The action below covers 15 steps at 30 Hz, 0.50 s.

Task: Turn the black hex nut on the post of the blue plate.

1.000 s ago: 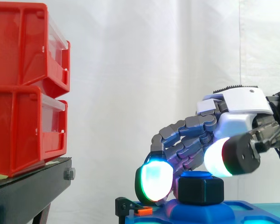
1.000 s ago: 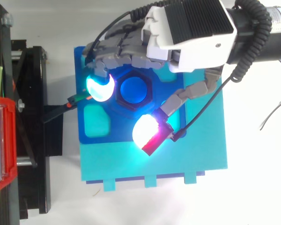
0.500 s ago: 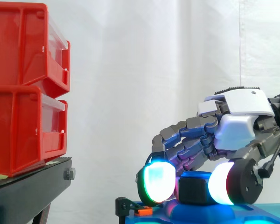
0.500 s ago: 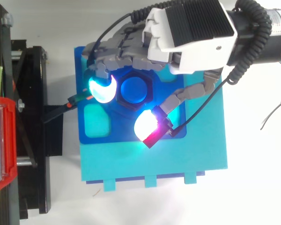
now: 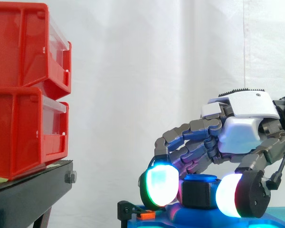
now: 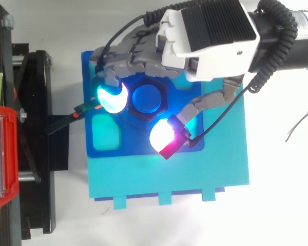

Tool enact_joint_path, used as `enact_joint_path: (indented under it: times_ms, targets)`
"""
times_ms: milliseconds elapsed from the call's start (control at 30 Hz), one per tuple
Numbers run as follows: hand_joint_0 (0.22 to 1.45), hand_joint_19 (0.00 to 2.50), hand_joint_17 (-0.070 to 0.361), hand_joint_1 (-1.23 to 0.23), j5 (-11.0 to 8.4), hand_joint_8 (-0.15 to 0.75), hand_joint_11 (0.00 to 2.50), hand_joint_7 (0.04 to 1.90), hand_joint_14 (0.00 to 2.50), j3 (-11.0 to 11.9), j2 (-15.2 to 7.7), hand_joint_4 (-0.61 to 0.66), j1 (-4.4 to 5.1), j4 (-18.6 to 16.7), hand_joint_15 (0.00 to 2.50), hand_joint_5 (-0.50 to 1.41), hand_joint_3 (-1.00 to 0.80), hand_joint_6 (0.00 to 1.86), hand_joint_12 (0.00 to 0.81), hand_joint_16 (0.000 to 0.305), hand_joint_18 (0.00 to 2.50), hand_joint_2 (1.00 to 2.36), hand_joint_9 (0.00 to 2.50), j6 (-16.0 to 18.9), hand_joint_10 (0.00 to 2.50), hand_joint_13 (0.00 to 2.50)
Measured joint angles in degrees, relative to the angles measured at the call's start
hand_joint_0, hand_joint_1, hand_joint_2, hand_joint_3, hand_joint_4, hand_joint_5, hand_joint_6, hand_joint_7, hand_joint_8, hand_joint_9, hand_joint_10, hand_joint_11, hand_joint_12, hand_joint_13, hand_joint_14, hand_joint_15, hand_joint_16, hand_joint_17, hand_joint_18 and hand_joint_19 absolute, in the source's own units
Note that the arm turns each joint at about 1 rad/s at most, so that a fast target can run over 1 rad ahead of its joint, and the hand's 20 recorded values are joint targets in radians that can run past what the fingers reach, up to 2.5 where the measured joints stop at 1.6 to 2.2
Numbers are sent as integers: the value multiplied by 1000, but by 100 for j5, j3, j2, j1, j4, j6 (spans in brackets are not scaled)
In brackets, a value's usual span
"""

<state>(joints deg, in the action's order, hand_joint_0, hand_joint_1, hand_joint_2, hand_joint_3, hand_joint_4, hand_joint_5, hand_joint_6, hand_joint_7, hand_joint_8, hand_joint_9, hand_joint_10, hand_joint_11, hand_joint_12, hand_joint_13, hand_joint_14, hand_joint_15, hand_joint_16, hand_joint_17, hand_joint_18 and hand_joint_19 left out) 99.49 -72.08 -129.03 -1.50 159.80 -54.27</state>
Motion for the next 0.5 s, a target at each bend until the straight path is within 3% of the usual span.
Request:
enact_joint_path:
  times_ms: [500]
  targets:
    - [629, 264, 139, -922, 0, 431, 178, 1151, 8, -2, 1, 383, 0, 1, 437, -239, -450, 504, 541, 62, 641, 1007, 400, -22, 7, 598]
